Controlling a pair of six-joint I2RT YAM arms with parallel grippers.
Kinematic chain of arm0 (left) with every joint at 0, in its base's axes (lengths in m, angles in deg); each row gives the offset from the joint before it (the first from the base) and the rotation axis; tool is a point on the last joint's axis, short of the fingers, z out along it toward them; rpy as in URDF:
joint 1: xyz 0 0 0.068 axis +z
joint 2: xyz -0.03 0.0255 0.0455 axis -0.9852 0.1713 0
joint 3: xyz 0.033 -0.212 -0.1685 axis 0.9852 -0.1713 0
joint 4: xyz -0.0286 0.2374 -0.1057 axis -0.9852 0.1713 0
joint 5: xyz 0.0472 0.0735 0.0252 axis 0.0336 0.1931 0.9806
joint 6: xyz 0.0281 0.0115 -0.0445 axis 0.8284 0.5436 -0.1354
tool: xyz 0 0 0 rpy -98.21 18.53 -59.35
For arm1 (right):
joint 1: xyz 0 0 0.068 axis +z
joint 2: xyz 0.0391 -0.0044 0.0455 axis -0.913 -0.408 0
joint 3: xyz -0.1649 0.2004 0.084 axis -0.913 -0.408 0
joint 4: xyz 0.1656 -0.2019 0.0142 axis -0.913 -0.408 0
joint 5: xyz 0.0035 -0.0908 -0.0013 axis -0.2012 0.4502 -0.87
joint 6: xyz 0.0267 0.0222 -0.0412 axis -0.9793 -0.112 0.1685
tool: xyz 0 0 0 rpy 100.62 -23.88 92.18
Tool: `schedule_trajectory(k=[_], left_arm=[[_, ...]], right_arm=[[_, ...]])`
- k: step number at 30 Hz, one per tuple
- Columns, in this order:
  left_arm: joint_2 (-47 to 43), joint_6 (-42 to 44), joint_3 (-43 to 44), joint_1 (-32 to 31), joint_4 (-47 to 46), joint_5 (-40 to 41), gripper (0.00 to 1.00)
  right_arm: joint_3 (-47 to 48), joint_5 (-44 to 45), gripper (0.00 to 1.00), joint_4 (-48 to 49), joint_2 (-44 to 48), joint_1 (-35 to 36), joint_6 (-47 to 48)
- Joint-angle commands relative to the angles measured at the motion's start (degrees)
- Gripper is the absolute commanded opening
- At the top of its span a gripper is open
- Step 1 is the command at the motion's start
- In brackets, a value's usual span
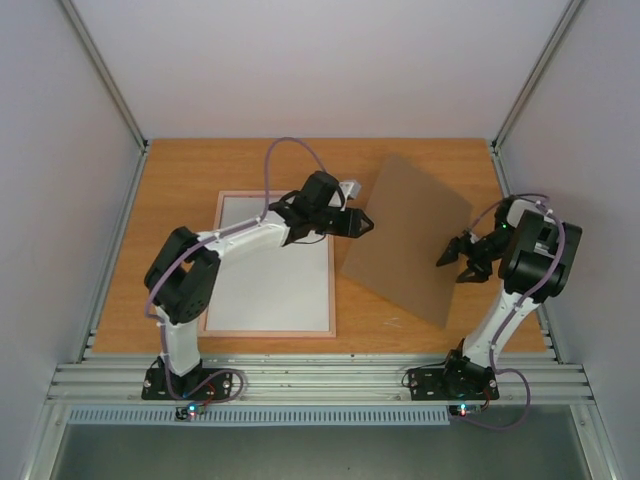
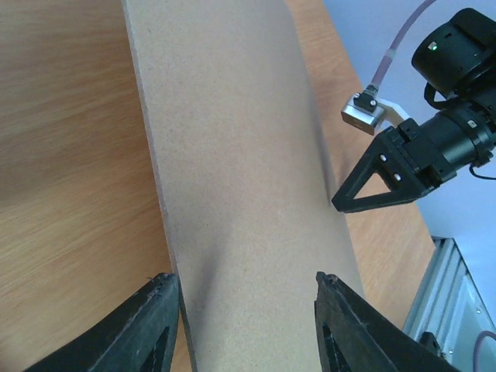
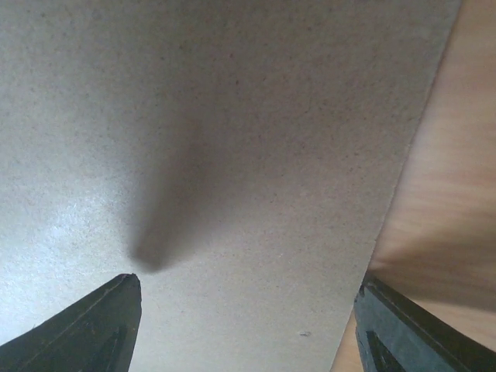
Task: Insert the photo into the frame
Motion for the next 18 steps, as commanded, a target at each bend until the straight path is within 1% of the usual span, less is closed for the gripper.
schedule_trajectory(k=[1,4,8,11,14,18], left_arm=[[-3.42,2.19,-5.14,0.77,1.94,-2.12,0.49],[-5.79,3.58,-8.83,2.77,4.69,-1.07,0.53],[-7.68,5.85,-11.84,5.55,8.55,-1.08,0.53],[-8.36,7.54,-12.90,7.88,11.66,-0.55,0.56],[-9.40,9.26,-13.72,10.56,13.69,0.51,0.61],[-9.26,10.03,-13.34,11.77,15.53,1.56,0.65]], right_arm=[[0.46,-10.10,0.75,5.44,-2.99,7.61,1.94],[1.05,-10.90,0.75,6.30,-3.93,11.28,1.64],[1.96,-10.95,0.75,7.10,-6.06,14.30,1.01],[2.41,-9.00,0.75,7.54,-7.05,14.51,0.52],[2.54,-7.27,0.74,8.00,-6.99,14.51,0.58],[2.37,-7.29,0.74,8.48,-7.03,14.51,0.29]])
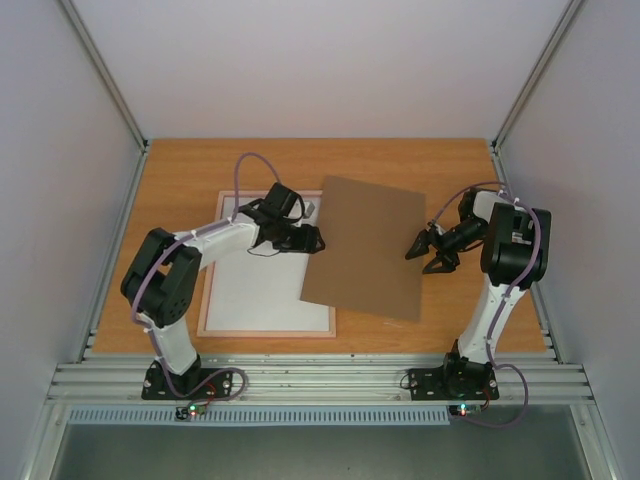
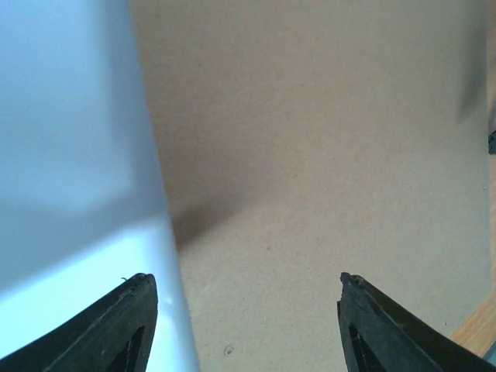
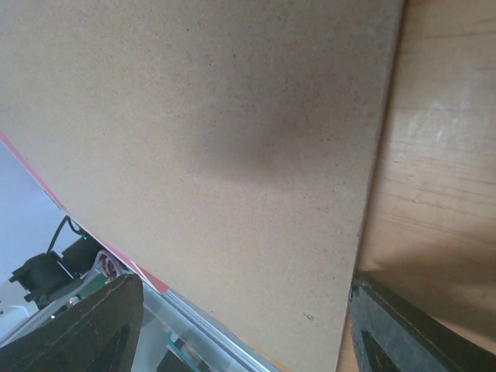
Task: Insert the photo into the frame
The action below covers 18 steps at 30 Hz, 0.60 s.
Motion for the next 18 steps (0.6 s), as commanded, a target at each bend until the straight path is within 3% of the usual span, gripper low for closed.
schedule_trajectory(k=[1,18], left_arm=[[-2.28,2.41,0.74,1.40,1.94,-0.10,0.65],[8.12,-2.94,8.41,3.01,2.96,-4.41,0.66]], right_arm=[[-0.52,2.19,0.74,8.27,-2.81,0.81,0.30],[-1.41,2.59,0.73,8.47,-2.25,0.81,0.19]])
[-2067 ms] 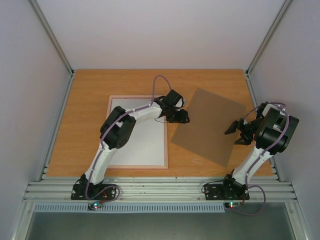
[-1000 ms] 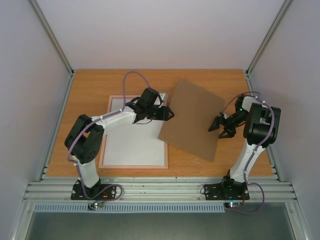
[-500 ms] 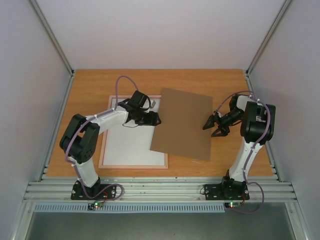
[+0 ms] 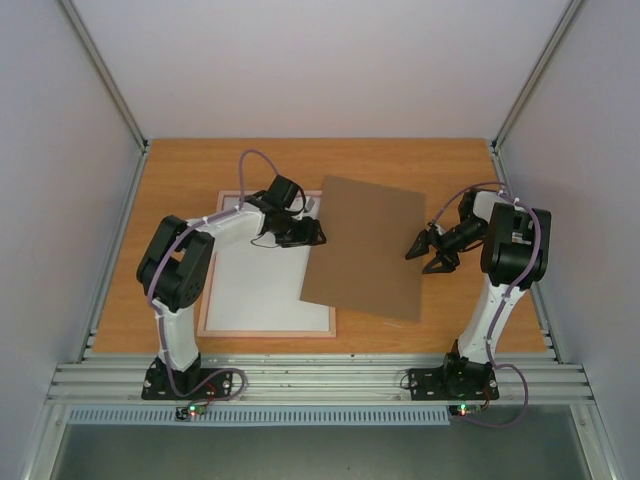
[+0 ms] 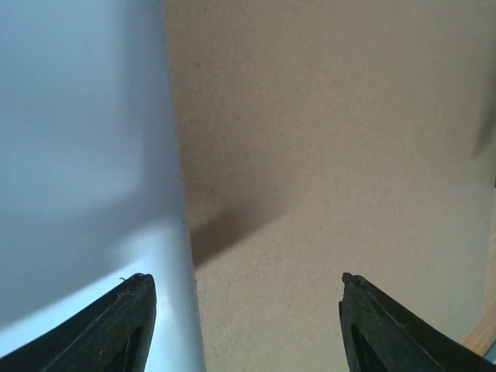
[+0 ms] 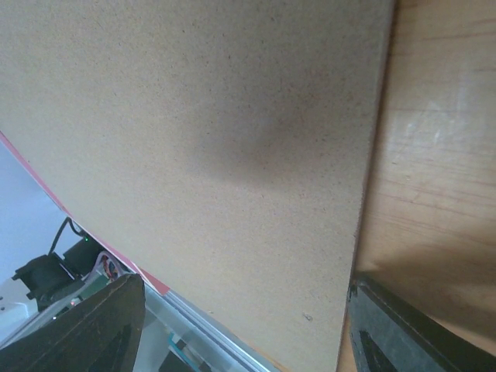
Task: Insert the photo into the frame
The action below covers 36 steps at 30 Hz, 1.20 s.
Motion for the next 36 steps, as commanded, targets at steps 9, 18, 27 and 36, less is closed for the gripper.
schedule_trajectory(k=[9,18,27,36], left_arm=[[3.98,-3.42,2.20,0.30,-0.47,-1.66,0.67],[4.35,-5.15,2.98,0.21,-3.58,-7.72,0.53],[-5.11,-4.58,2.99,-1.59,-8.03,-10.32,0.27],[-7.07,-7.01,7.49,-3.51,-8.97,-12.10,0.34]], right_arm=[[-1.37,2.77,0.72,8.30,-2.22,0.83,0.63],[-1.30,2.01,0.72,8.25,-2.21,0.83,0.58],[-1.01,-3.47,0.71,8.72,-1.71,0.83,0.53],[0.56,-10.02,0.70,9.93,0.89,0.83,0.02]])
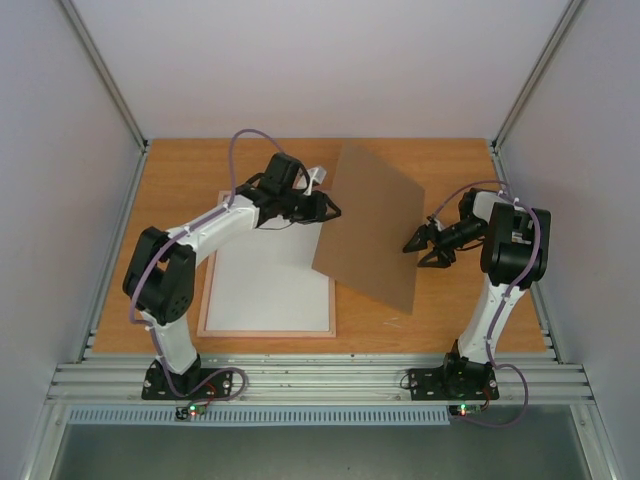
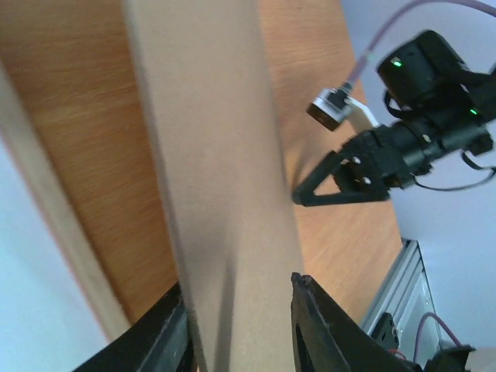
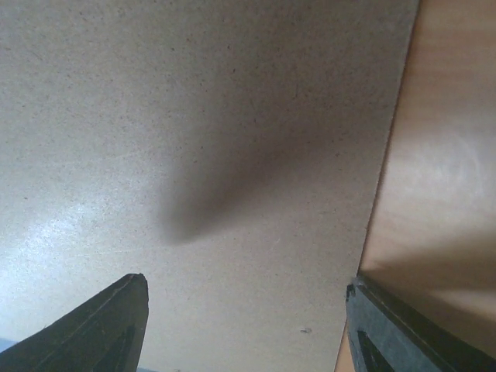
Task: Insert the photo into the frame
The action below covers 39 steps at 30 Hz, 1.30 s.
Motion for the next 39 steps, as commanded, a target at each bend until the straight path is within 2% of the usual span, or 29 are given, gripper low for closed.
schedule_trajectory(k=[1,3,5,6,9,10,14,20,24,26,30,35,39], left_arm=[[-1.03,-1.02,2.70,-2.31,-3.26,-4.29,0.34],[-0.19,-1.57,3.41,-2.56,-2.45,-3.79,0.34],[1.01,-1.56,4.65,-2.52,-0.07,-2.47,0.29],[1.28,-1.44,5.27,-2.55,0.97,-1.66,0.25],[1.21,1.54,7.60,-2.56,5.10,2.71,0.03],[1.02,2.50,8.45,-2.50,6.55,4.20,0.01],[-0.32,8.15,14.47,-2.39,11.74,7.83,0.01],[-4.40,17.98,24.79,-2.30,16.70,9.87,0.00],[-5.06,29.18,33.26,-2.09,22.00,12.33,0.00],[-5.84,38.34,35.27,-1.91,23.26,14.32,0.00],[-10.74,52.57,32.53,-1.52,21.55,14.91,0.01],[-21.14,72.14,19.55,-1.07,14.57,13.92,0.00],[-29.90,87.67,8.87,-0.24,14.08,9.84,0.01]], right_arm=[[0.73,-5.30,0.70,6.48,1.10,0.85,0.21],[0.58,-5.73,0.70,6.50,1.41,0.85,0.29],[0.21,-5.88,0.70,6.47,1.75,0.85,0.50],[-0.05,-5.89,0.70,6.60,1.99,0.85,0.56],[-0.74,-5.77,0.70,7.02,3.05,0.85,0.42],[-0.64,-5.68,0.70,7.02,3.51,0.77,0.33],[0.86,-5.59,0.71,6.02,7.79,-1.86,0.16],[4.50,-5.69,0.75,3.20,16.88,-11.91,-0.17],[7.58,-5.23,0.78,-0.11,21.84,-18.11,1.60],[9.47,-4.41,0.79,-1.81,23.88,-20.04,2.68],[13.58,-4.09,0.81,-4.57,27.49,-23.05,4.20],[19.15,-3.67,0.84,-6.35,29.96,-24.28,4.43],[26.15,-4.08,0.87,-7.97,28.55,-24.29,3.26]])
